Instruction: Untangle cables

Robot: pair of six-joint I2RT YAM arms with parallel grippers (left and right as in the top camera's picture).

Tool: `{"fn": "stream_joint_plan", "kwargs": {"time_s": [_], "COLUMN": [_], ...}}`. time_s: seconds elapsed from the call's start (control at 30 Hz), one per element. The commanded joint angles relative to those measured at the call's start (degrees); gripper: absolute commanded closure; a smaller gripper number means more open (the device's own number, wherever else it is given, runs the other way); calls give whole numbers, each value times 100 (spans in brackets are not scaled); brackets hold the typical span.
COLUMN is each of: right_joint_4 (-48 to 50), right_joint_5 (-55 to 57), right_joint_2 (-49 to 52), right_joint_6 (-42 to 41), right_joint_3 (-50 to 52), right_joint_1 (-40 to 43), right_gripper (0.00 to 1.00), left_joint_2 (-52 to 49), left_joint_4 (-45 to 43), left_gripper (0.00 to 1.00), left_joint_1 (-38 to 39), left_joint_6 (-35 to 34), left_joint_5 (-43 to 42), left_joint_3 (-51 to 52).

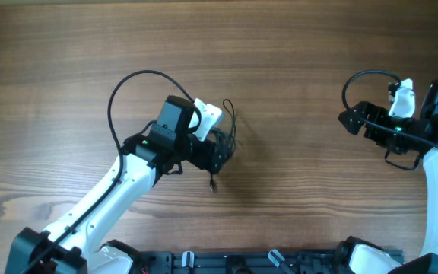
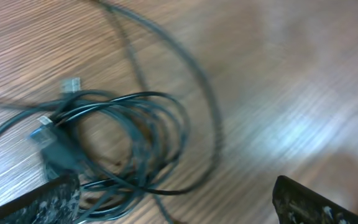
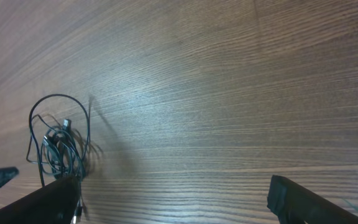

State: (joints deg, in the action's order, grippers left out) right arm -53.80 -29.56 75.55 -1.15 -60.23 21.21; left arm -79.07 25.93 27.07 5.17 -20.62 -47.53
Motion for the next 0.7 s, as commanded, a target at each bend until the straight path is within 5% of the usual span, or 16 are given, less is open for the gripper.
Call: {"fn": "stream_joint_plan", "kwargs": {"time_s": [0.0,0.13,0.6,0.67], "right_joint_4": [-7,2,-20,-20], "right_joint_5": [-7,-7,-7,-7], "right_joint_2": [66,66,66,66], "right_joint_6": [201,223,247,249], "right_joint_3": [35,35,35,37], "right_joint_1": [17,20,17,17], "right_gripper": [0,0,0,0], "left_joint_2": [249,203,-1113,-1268], "left_joint_4": [313,739,-221,-221], "left_gripper": [0,0,0,8], "left_joint_1": [20,20,267,267], "left_joint_6": [1235,2017,2446,2444], "left_joint_5": [-638,-638,-610,-479], "left_joint_3": [-39,-37,-37,-37]}}
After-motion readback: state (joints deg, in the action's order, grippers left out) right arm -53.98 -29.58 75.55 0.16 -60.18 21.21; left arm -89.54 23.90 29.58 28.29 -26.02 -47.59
